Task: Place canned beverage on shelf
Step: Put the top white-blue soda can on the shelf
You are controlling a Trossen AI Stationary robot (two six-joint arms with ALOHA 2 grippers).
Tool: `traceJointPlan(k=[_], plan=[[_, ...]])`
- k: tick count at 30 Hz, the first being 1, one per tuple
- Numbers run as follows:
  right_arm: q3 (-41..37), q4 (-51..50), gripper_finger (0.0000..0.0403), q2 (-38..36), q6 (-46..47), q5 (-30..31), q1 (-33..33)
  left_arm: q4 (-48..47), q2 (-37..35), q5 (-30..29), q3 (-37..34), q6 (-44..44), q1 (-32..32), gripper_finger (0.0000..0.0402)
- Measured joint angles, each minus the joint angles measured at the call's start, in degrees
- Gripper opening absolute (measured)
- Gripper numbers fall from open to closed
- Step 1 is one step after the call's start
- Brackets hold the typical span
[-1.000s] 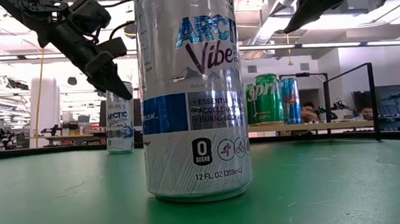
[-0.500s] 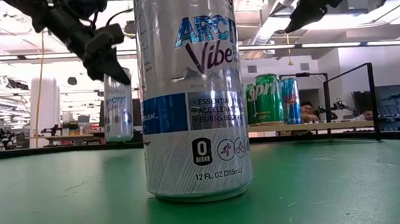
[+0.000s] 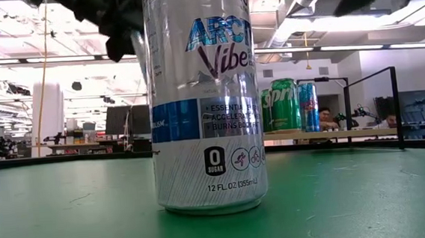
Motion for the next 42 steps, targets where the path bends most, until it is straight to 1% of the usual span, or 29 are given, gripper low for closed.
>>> traceJointPlan(k=[3,6,8,10,13,19,26,29,35,42], plan=[[-0.9,-2.9,0.0340,-3.0,3.3,4.1,5.1,0.4,5.6,-1.8,4.2,-2.6,-2.9,0.0239],[-5.0,-3.5,0.0340,-8.9,7.8,9.3,10.7,0.2,12.3,-3.9,10.5,-2.4,-4.9,0.0239],[-8.0,-3.2,0.0340,-13.4,11.0,13.2,13.9,-0.1,16.8,-3.8,15.4,-1.5,-5.4,0.0239],[-10.8,-3.0,0.0340,-18.1,14.1,17.5,16.3,-0.5,21.0,-2.4,20.1,-0.2,-5.4,0.0239],[-14.0,-1.1,0.0340,-23.6,17.2,21.0,18.2,-0.8,26.8,-1.6,26.5,0.5,-5.1,0.0239],[-17.0,-1.0,0.0340,-30.9,21.0,20.9,18.9,-1.9,36.4,0.3,37.3,1.1,-4.9,0.0239],[-17.0,-1.6,0.0340,-34.5,20.4,20.6,18.8,-2.3,45.6,0.7,45.8,3.1,-4.8,0.0239],[-17.0,-1.6,0.0340,-35.1,19.3,20.6,18.8,-2.1,48.2,0.8,47.5,3.6,-4.4,0.0239],[-17.0,-1.6,0.0340,-35.3,19.0,20.5,18.8,-2.2,52.5,3.4,49.0,2.6,-3.4,0.0239],[-17.0,-1.6,0.0340,-35.3,18.8,20.5,18.8,-4.6,53.3,2.6,49.2,3.4,-2.8,0.0239]])
